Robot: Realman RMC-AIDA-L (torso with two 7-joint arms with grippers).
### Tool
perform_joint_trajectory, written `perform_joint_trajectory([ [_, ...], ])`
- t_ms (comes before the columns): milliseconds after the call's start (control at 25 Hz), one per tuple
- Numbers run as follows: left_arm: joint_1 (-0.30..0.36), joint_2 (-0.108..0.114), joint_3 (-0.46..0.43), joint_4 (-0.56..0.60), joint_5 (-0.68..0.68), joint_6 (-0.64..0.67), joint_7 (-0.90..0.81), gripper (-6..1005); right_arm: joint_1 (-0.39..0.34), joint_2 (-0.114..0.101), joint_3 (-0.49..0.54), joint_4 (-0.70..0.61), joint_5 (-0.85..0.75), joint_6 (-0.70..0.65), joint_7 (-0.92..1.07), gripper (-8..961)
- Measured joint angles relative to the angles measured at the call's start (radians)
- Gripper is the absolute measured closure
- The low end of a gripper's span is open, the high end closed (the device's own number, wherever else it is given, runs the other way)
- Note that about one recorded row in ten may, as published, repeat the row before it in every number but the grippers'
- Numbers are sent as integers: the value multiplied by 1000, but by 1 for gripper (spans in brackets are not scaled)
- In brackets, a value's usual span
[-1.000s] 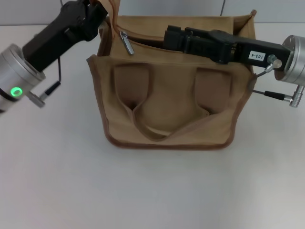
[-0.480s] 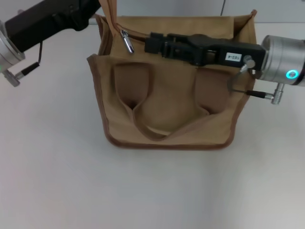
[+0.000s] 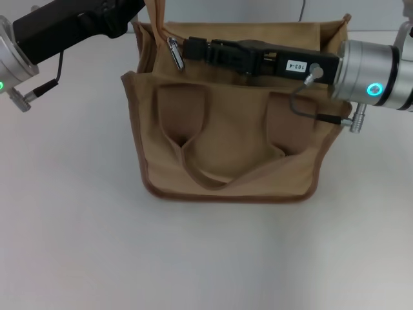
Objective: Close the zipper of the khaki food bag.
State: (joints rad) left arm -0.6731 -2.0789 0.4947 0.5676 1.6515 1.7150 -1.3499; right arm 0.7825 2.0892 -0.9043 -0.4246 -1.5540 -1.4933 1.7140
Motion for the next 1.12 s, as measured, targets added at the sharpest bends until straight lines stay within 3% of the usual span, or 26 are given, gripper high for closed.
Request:
perform_joint_trajectory([
  [440,-4,0,2,-9,-20,-3,-1,984,34,0,-76,-5,2,69,48,659],
  [1120,-12,0,16,-10,-33,-2,-2,983,32,-3,-93,-9,27,-11,65,659],
])
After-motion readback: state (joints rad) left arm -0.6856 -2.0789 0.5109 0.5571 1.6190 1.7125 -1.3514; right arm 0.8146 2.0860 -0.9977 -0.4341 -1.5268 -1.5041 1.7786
